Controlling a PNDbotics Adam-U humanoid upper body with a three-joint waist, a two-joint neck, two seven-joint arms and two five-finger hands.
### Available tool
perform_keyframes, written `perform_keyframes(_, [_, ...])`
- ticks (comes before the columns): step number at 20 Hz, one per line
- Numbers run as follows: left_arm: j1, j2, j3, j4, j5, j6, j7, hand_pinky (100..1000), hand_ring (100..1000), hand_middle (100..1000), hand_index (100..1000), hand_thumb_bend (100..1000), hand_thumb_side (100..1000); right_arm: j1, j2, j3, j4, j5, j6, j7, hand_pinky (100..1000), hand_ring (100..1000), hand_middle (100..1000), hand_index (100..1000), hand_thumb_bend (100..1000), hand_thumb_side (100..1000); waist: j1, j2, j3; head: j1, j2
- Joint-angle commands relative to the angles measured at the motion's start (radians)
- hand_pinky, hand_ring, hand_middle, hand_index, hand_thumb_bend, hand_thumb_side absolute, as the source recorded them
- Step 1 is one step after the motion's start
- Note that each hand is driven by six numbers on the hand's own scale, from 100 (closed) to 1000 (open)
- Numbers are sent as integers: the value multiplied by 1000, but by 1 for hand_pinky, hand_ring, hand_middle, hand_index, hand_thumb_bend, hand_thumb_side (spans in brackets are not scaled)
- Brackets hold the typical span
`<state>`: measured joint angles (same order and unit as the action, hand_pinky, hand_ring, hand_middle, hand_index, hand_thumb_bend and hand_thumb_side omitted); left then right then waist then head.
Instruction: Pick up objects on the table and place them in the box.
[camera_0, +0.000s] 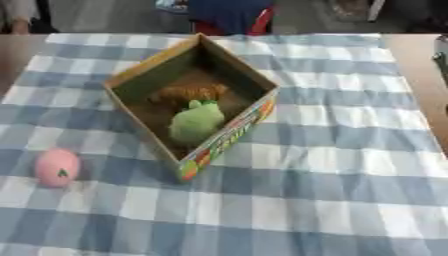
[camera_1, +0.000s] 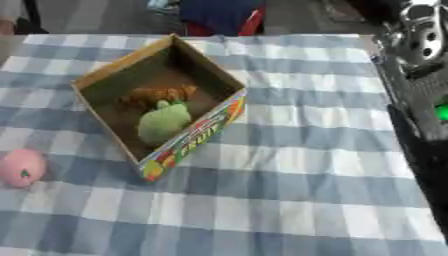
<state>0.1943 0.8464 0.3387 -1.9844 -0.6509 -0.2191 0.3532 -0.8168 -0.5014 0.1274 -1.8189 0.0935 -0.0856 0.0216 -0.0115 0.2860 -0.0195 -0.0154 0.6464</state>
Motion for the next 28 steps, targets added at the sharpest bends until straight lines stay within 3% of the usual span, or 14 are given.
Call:
perform_keyframes(1, [-18, 110, -24, 1, -64, -13, -65, 470, 809, 757, 912, 745, 933, -6, -29, -22, -22, -8, 12, -8, 693, 780, 717, 943, 100, 836, 4, -23, -1, 2, 3])
perform_keyframes(4, [-51, 167, -68, 27, -101, -15, -129, 474, 806, 756, 915, 769, 973, -7, -27, -23, -26, -9, 15, -12, 693, 781, 716, 941, 100, 833, 4, -25, -2, 3, 2])
perform_keyframes(10, [-123, 241, -159, 44, -169, -5, -308, 471, 803, 754, 932, 810, 931, -10, -20, -19, -34, -17, 15, -17, 693, 778, 712, 938, 100, 830, 6, -25, -10, 7, -4])
perform_keyframes(18, [-184, 279, -255, 137, -86, -60, -555, 486, 810, 773, 943, 818, 854, 3, -15, -20, -35, -15, 28, -10, 696, 777, 711, 938, 100, 839, 12, -24, -22, 17, -19])
perform_keyframes(24, [-242, 284, -297, 167, -51, -68, -613, 498, 819, 788, 960, 796, 854, 10, -11, -20, -35, -13, 35, -2, 698, 776, 709, 938, 100, 844, 16, -23, -32, 23, -22])
perform_keyframes(28, [-277, 285, -291, 160, -88, -18, -563, 556, 861, 834, 972, 763, 880, 17, -9, -20, -36, -13, 38, 4, 698, 775, 707, 937, 100, 846, 21, -23, -36, 22, -19])
